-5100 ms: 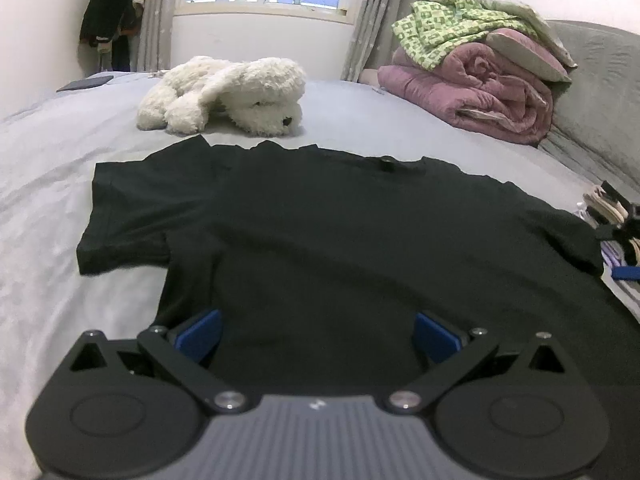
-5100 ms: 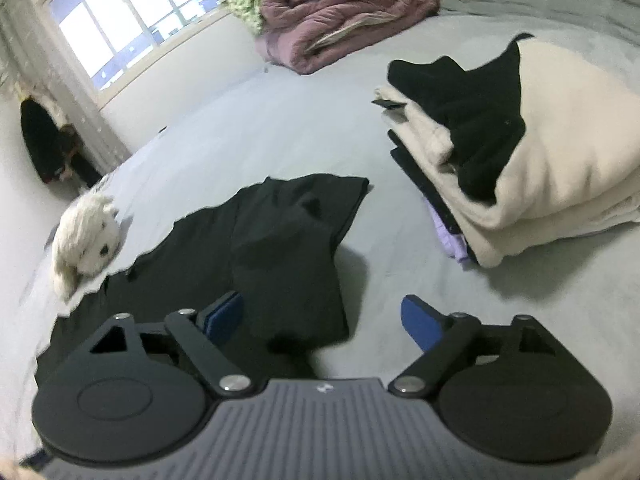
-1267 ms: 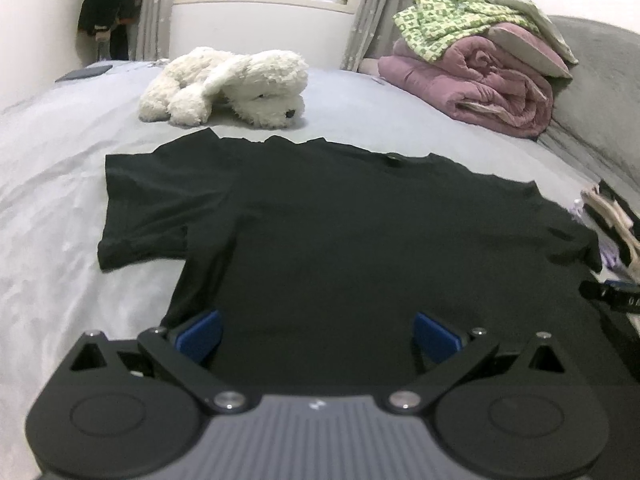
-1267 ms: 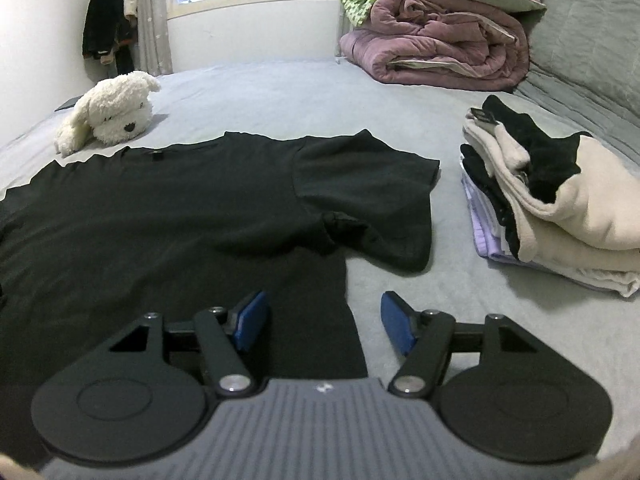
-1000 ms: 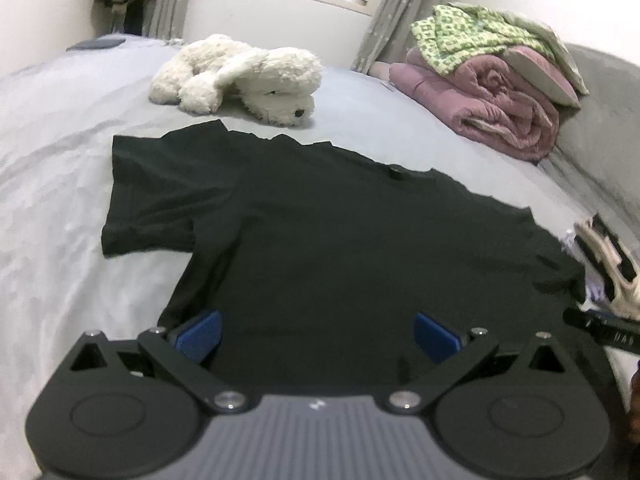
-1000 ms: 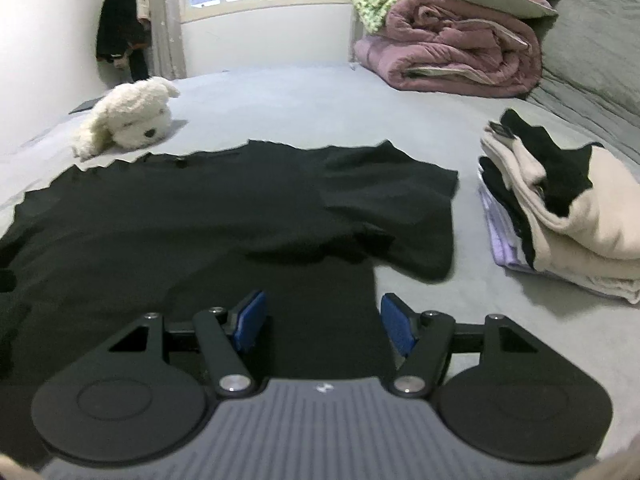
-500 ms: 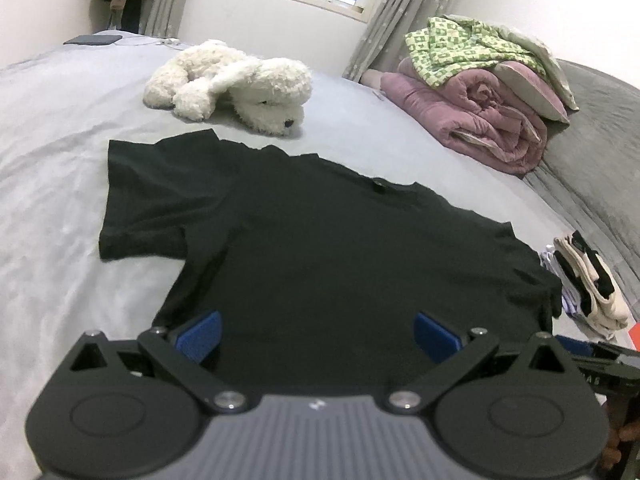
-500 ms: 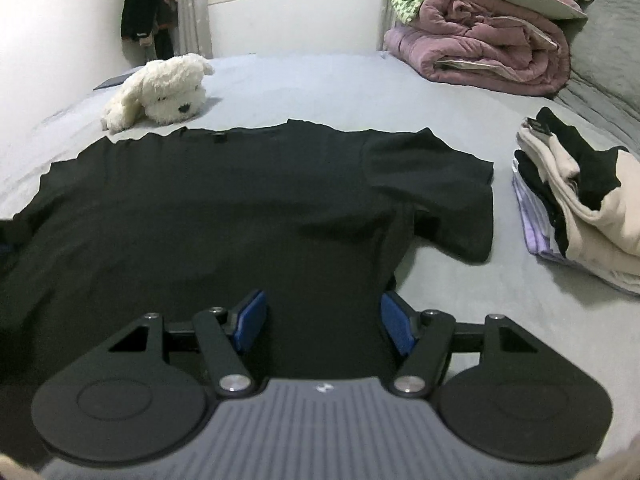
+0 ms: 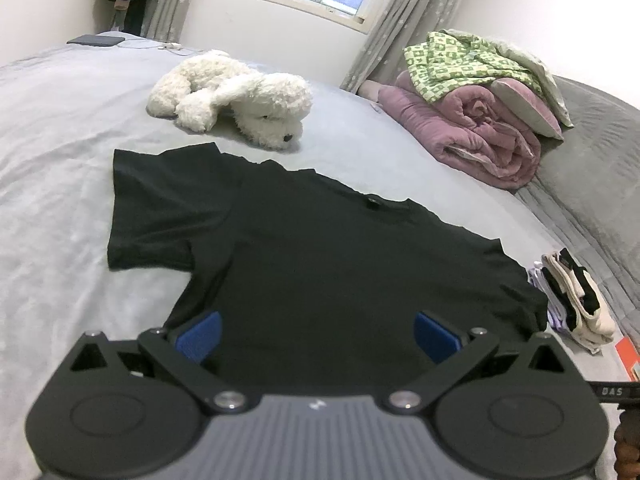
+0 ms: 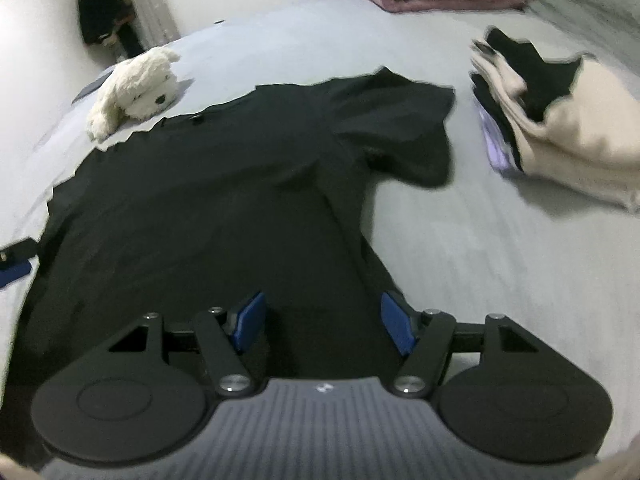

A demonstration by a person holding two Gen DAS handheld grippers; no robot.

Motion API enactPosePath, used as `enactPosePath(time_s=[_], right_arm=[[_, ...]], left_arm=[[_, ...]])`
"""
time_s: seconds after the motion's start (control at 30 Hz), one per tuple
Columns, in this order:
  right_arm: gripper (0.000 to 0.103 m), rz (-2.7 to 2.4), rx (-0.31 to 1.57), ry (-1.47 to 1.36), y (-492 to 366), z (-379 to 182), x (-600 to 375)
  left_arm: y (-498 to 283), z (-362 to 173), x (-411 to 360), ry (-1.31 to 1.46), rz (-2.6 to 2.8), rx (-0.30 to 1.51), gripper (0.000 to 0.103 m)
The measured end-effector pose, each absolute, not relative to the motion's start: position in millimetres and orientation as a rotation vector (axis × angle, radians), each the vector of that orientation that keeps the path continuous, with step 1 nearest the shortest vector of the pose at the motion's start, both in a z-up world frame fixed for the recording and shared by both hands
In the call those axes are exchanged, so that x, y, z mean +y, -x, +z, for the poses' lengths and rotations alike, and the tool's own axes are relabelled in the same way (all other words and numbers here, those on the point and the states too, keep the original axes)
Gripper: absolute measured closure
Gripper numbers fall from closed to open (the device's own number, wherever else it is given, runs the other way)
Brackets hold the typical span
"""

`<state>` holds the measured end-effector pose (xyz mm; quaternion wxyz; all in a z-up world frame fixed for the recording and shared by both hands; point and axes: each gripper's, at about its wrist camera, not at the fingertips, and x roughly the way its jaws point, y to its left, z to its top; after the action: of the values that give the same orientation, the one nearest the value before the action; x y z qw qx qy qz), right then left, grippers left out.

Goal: Fold clothes

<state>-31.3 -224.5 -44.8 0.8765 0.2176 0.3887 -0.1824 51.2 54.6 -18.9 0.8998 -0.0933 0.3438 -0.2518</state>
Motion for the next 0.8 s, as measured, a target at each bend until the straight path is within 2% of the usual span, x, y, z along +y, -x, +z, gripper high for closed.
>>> enactPosePath(time_s=[0.5,0.8], right_arm=[[0.035,-0.485,0.673,-0.714,75,-29,-265],[0.035,-0.535,0.55,-0.847,44,-41,-302]], left_arm=[[-46,-9,55,0.217,-0.56,0.729,0.001],[-50,-13,53,0.219,-0.554,0.747,0.001]])
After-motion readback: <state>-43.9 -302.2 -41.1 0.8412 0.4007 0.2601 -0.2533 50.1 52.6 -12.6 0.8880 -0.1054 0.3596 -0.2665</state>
